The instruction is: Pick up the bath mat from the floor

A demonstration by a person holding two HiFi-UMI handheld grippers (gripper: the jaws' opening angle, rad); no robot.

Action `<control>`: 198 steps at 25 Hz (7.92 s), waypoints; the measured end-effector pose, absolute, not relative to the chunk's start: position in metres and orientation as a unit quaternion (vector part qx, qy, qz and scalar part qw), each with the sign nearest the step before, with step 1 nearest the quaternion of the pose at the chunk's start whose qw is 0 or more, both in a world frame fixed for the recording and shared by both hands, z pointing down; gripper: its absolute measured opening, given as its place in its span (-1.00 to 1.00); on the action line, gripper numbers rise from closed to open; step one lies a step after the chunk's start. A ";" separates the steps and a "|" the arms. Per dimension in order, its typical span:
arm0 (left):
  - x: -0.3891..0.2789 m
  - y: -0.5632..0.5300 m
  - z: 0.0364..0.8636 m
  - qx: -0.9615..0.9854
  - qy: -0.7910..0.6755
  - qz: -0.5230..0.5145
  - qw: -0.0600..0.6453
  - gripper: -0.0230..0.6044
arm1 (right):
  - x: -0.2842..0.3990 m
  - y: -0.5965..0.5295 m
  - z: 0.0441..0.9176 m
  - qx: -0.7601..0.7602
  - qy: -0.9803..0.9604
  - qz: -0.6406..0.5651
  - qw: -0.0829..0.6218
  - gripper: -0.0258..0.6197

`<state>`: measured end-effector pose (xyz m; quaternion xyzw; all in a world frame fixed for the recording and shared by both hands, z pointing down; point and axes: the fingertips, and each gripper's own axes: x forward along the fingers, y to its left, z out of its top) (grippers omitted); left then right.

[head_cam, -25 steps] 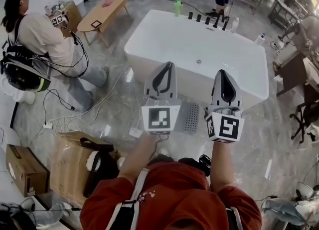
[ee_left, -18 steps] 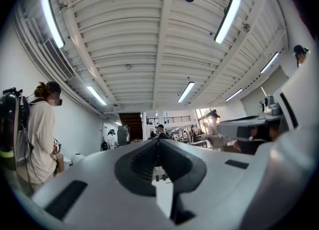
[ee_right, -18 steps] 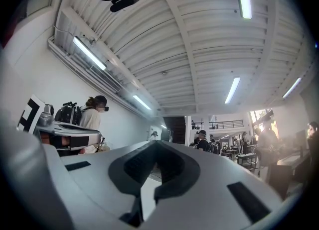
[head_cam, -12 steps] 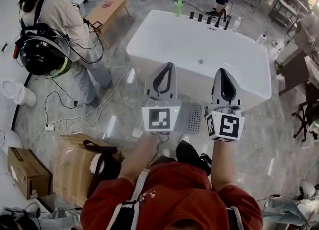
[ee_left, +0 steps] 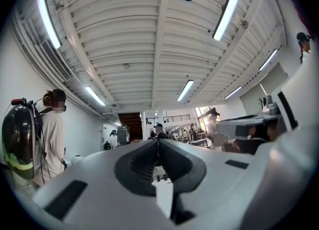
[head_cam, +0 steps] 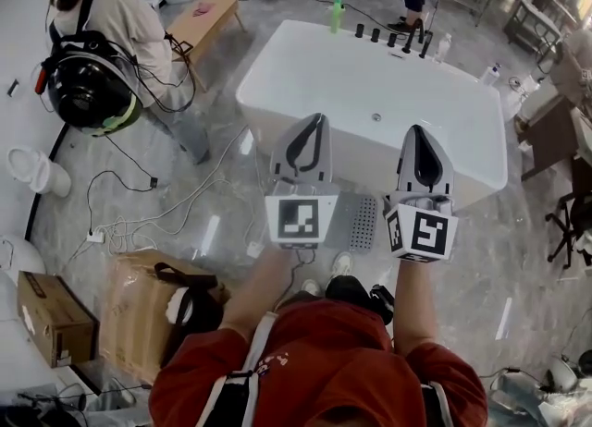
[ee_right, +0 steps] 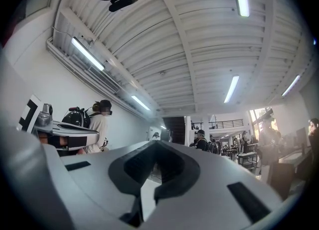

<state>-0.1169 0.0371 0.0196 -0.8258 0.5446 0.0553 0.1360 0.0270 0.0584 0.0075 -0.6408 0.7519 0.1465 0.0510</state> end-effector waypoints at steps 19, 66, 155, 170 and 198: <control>-0.032 -0.050 0.031 -0.838 0.529 0.032 0.125 -0.87 | 0.111 -0.024 0.021 -0.651 0.746 0.122 0.066 -0.88; -0.077 -0.174 0.232 -0.818 0.572 -0.057 0.012 -0.87 | 0.106 -0.145 0.211 -0.657 0.753 0.034 -0.015 -0.88; -0.222 -0.035 1.184 -0.631 0.518 -0.469 -0.335 0.37 | 0.187 0.002 1.201 -0.551 0.575 -0.423 -0.432 0.52; -0.214 -0.029 1.189 -0.633 0.506 -0.466 -0.355 0.05 | 0.185 0.003 1.204 -0.560 0.575 -0.439 -0.403 0.42; -0.161 -0.040 1.119 -0.656 0.470 -0.431 -0.404 -0.48 | 0.138 -0.007 1.142 -0.578 0.584 -0.423 -0.382 -0.66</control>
